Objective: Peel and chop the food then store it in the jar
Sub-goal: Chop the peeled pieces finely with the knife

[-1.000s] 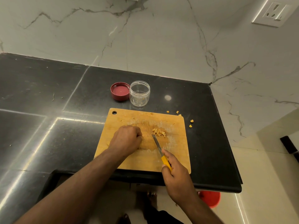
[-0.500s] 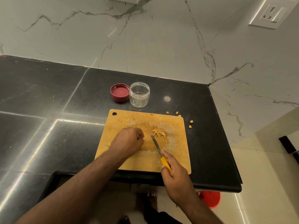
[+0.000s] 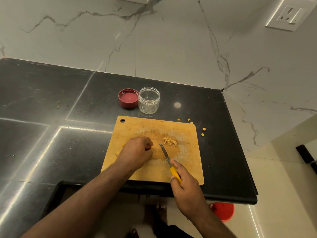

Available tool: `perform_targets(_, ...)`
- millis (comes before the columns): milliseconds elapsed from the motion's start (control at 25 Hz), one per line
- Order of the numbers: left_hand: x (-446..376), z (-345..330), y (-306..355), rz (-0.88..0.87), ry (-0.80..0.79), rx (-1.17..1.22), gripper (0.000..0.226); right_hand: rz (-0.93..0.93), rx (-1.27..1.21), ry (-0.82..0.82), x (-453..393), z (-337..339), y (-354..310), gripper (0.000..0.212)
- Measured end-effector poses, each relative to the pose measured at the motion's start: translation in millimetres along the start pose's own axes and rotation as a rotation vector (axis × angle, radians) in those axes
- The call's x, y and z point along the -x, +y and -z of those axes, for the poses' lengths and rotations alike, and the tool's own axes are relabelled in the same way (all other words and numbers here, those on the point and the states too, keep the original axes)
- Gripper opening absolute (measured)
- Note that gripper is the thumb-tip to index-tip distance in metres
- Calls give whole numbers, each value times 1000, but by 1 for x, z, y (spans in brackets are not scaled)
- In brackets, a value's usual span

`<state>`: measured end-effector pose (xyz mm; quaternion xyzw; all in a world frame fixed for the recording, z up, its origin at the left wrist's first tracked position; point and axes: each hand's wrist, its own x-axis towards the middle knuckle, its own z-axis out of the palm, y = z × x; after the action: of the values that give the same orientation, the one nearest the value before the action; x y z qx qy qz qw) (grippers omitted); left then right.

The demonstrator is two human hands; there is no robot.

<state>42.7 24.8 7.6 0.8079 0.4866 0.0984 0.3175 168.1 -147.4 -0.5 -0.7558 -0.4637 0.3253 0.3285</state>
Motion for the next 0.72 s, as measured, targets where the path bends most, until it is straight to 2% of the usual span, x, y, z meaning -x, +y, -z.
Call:
perform_targets(200,0,1,-6,69,-10,66,28,-2,2,-18,1,-5,-7,50)
perform_targets(400,-1,4,-3,56,-40,36,31,20,41,-55,-2,-13,-18,52)
perform_targets(720,-6,1,4,57,-34,34,25,11,63,-23,-2,-5,-19,52)
